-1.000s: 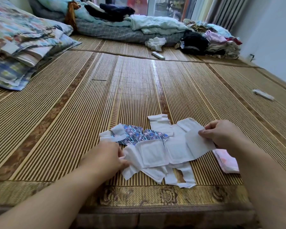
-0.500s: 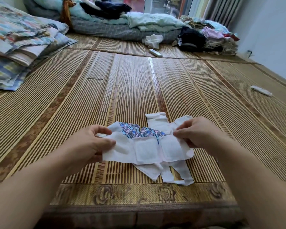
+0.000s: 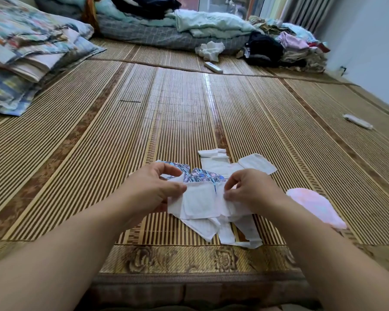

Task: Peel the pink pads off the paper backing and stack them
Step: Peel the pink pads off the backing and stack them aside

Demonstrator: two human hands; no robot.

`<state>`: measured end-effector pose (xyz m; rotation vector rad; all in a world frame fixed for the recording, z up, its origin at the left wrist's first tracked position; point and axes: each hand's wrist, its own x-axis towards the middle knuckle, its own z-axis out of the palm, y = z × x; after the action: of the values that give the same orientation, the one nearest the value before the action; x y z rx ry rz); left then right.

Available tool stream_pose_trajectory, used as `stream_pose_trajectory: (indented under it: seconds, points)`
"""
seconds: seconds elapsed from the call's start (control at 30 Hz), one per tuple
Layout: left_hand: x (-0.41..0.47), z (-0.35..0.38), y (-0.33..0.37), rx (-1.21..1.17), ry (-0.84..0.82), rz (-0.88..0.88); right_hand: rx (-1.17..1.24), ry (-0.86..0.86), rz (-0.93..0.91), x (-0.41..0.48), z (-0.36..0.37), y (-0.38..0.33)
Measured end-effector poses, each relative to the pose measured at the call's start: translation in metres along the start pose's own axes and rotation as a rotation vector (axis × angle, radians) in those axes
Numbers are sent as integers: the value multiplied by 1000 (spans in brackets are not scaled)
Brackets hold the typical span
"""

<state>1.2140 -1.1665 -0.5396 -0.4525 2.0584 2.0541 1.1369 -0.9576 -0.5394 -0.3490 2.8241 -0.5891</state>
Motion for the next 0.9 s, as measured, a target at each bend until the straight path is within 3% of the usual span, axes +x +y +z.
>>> stream_pose_trajectory:
  seconds: [0.23, 0.43, 0.5, 0.6, 0.67, 0.77, 0.9]
  points:
    - [7, 32, -4, 216, 14, 97, 238, 118, -19, -3, -21, 20]
    - [8, 47, 1, 252, -90, 119, 197, 79, 105, -3, -22, 44]
    - [10, 45, 1, 297, -58, 162, 145, 48, 127, -2, -19, 48]
    - [17, 29, -2, 644, 217, 230, 131, 7, 158, -2, -14, 51]
    - [18, 19, -6, 926, 337, 155, 126, -2, 180, -1, -11, 51]
    - [19, 18, -13, 1064, 266, 31, 88, -3, 192, 0, -8, 50]
    - [23, 22, -17, 1072, 203, 15, 61, -19, 217, 1, -4, 47]
